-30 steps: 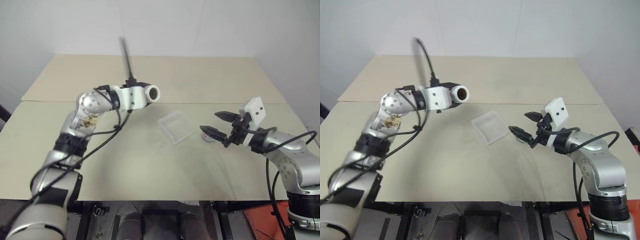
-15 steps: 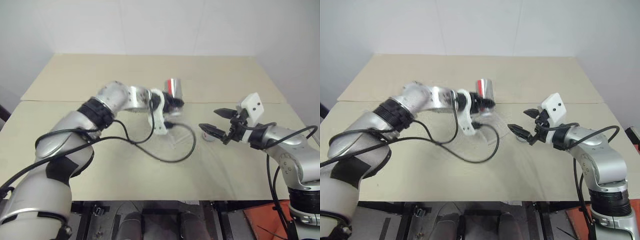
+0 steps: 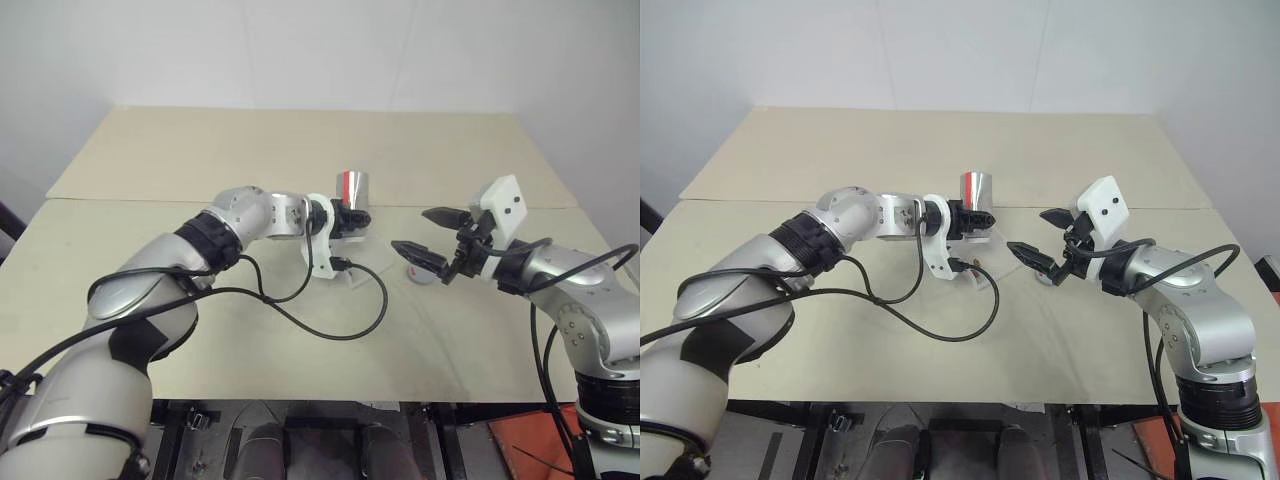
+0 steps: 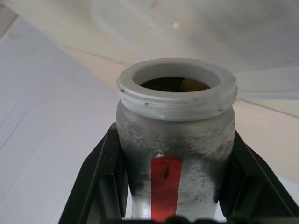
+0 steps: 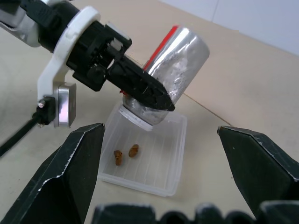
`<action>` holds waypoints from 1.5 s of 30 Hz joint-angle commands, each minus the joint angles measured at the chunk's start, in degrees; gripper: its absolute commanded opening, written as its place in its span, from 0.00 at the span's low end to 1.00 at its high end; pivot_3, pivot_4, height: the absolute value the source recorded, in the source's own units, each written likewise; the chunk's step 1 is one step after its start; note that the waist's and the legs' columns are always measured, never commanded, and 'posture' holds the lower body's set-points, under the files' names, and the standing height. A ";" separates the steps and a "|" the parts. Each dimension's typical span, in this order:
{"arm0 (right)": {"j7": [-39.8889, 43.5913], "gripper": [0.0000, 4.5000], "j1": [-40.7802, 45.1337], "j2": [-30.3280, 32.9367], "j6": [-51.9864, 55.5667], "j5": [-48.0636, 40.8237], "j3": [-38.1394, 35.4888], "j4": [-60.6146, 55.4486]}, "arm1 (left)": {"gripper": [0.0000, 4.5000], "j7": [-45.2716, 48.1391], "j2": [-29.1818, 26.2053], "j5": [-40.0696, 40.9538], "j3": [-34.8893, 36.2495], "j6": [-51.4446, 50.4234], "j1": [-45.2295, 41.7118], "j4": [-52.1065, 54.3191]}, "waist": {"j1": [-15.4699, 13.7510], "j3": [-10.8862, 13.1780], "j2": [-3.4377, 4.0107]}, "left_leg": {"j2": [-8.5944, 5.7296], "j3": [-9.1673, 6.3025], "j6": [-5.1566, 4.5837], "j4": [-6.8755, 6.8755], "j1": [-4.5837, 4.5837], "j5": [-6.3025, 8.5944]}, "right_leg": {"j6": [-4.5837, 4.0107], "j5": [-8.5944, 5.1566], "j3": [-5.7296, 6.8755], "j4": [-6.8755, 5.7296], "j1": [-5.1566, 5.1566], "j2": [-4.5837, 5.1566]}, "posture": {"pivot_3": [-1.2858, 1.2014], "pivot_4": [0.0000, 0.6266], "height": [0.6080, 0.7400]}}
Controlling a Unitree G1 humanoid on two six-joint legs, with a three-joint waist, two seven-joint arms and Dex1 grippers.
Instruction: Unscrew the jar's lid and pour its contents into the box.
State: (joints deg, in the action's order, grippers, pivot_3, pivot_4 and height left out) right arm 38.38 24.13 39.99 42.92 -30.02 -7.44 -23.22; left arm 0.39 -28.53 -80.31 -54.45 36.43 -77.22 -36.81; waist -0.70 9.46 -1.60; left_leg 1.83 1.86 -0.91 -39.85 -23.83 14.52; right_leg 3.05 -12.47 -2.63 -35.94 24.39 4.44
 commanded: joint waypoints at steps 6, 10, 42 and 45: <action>1.00 1.00 -0.19 0.61 -1.64 -0.62 -0.90 -2.37 | 0.45 5.44 -5.00 19.33 15.08 -1.92 10.08 2.66 | 0.41 -0.01 0.02 | 0.03 0.01 0.00 0.00 0.06 0.00 | -0.01 0.01 -0.02 -0.13 0.00 0.00 | 0.52 0.24 1.00; 2.12 1.00 -1.59 1.24 -2.04 -1.24 -2.03 -3.11 | 0.45 10.61 -5.55 30.60 22.99 -5.36 16.71 4.55 | 0.41 -0.01 0.02 | 0.04 0.00 0.00 0.00 0.06 -0.01 | -0.02 0.01 -0.01 -0.16 0.00 -0.01 | 0.52 0.24 1.00; 5.44 1.00 -7.26 5.53 -1.85 -7.73 -4.82 -9.61 | 0.45 31.71 14.45 92.40 59.42 -43.60 47.07 24.66 | 0.12 -0.04 0.05 | 0.01 -0.16 0.00 -0.14 0.19 0.00 | -0.02 0.03 0.08 -0.03 -0.24 0.01 | 0.52 0.24 1.00; 5.84 1.00 -7.18 5.64 -1.92 -7.91 -4.76 -9.53 | 0.45 31.70 15.26 91.80 59.08 -38.97 46.95 21.66 | 0.09 -0.04 0.05 | 0.01 -0.16 0.00 -0.14 0.19 0.00 | -0.03 0.03 0.09 -0.01 -0.24 0.01 | 0.52 0.24 1.00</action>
State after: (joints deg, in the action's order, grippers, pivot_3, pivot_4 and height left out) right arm 43.77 16.80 44.81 42.11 -37.06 -10.47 -30.94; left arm 32.04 -13.35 11.21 4.22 -6.09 -28.92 -14.73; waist -0.61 9.41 -1.55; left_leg 1.83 1.70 -0.91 -39.99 -23.64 14.52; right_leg 3.02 -12.45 -2.54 -35.95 24.14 4.45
